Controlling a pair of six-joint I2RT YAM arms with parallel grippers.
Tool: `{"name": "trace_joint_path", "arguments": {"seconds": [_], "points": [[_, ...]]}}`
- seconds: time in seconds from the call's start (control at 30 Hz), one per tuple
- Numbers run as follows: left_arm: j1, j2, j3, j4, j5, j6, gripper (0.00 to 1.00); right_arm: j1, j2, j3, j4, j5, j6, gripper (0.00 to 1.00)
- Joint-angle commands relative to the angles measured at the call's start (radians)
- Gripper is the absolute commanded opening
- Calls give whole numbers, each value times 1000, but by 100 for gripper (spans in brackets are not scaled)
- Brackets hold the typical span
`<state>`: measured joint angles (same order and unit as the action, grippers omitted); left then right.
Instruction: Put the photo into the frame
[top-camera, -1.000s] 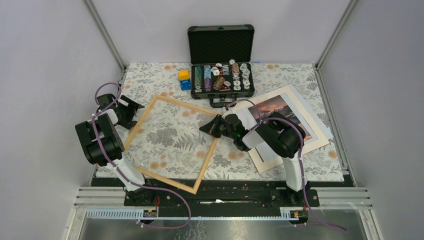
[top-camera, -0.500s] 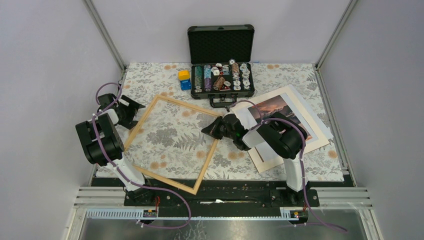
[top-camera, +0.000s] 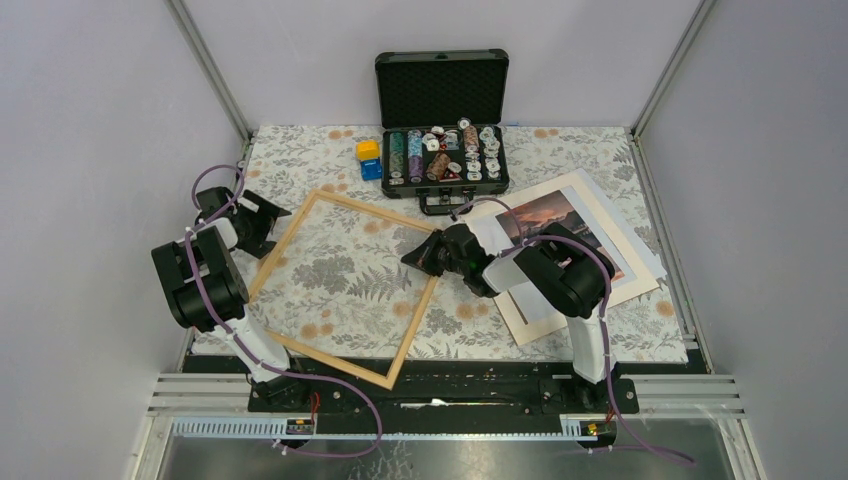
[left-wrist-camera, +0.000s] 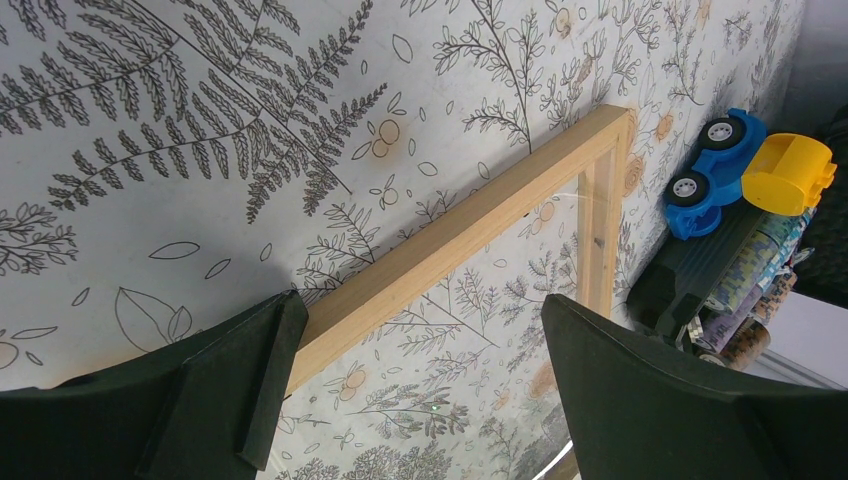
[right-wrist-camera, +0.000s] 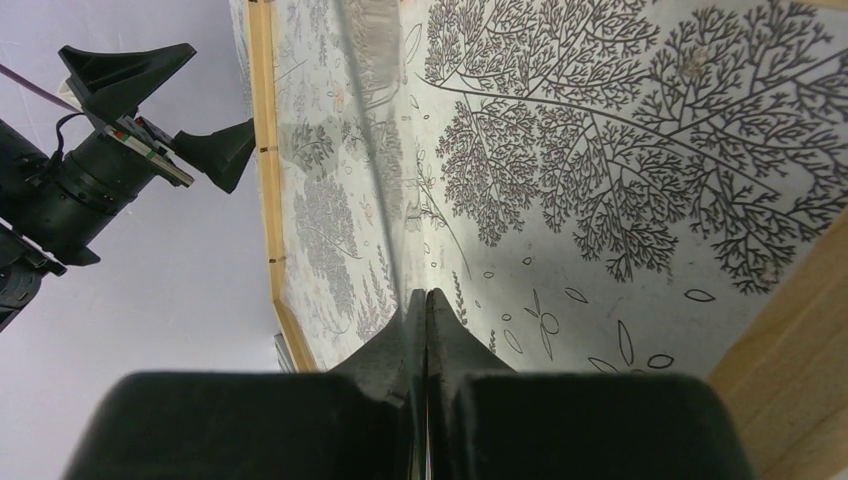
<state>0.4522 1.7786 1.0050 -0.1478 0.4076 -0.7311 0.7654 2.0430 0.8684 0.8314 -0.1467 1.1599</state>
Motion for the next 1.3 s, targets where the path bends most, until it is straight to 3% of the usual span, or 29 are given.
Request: {"name": "trace_joint_path", "arguments": {"seconds": [0.0, 0.33, 0.5, 0.87, 1.07, 1.27], "points": [[-32, 0, -36, -47, 36, -10, 99, 8, -17, 55, 9, 22, -4, 8], [-34, -28, -30, -53, 24, -1, 99, 9, -4, 100, -47, -6, -29, 15], [-33, -20, -25, -53, 46, -4, 99, 14, -18, 114, -98, 2, -51, 25], [-38, -105, 10, -110, -59, 44, 99, 14, -96, 164, -374, 42, -154, 71], [-41, -121, 15, -116, -74, 52, 99, 14, -117, 173, -434, 50, -164, 80], [-96, -188, 42, -142, -147, 104, 99, 17, -137, 174, -455, 56, -169, 82]]}}
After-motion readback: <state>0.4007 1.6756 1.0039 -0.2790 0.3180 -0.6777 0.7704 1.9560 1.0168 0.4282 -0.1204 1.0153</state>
